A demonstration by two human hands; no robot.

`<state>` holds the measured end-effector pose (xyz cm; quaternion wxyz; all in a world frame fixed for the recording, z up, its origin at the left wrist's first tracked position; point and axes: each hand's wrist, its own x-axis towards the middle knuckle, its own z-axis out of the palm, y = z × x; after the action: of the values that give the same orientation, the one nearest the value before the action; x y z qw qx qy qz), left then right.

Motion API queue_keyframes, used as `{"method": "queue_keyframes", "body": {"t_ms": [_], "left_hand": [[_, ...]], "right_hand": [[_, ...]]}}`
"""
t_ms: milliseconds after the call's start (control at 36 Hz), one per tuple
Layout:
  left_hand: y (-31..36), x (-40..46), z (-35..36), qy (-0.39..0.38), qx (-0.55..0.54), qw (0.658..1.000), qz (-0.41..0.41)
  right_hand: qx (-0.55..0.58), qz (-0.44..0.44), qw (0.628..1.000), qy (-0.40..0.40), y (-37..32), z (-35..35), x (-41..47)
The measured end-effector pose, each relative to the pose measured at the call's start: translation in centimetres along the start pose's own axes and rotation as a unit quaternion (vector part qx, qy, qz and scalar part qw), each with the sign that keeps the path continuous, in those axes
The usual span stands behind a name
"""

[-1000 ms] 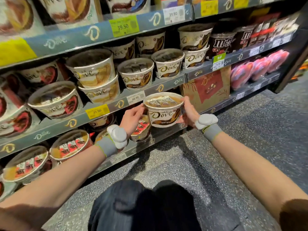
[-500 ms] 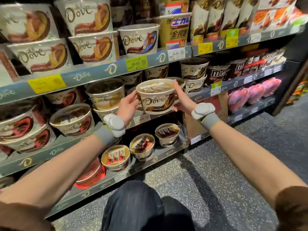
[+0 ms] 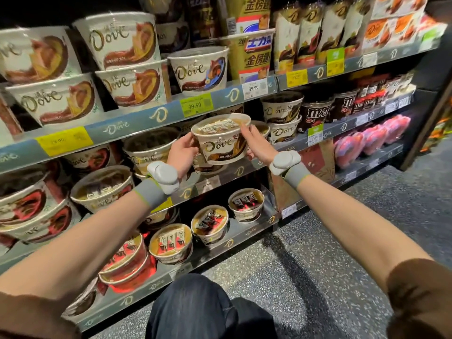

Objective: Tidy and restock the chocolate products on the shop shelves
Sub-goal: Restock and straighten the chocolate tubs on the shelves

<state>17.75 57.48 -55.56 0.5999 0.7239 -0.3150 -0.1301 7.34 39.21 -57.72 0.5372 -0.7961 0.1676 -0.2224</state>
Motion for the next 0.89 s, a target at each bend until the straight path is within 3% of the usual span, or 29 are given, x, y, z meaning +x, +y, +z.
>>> {"method": "queue_keyframes", "body": {"t_ms": [389, 694, 889], "left_hand": [[1.3, 2.9, 0.3, -0.020, -0.032, 0.998, -0.043], [-1.4, 7.5, -0.6, 0.021, 0.057, 0.996, -0.059], [0.6, 6.7, 0.3, 0.045, 0.079, 0.994, -0.067]], "right_hand": [[0.019, 0.023, 1.000, -0.003, -0.4, -0.3, 3.0], [0.047, 0.039, 0.998, 0.000, -0.2, -0.2, 5.6], [0.074, 0.063, 0.995, -0.006, 1.3, -0.1, 7.6]]}}
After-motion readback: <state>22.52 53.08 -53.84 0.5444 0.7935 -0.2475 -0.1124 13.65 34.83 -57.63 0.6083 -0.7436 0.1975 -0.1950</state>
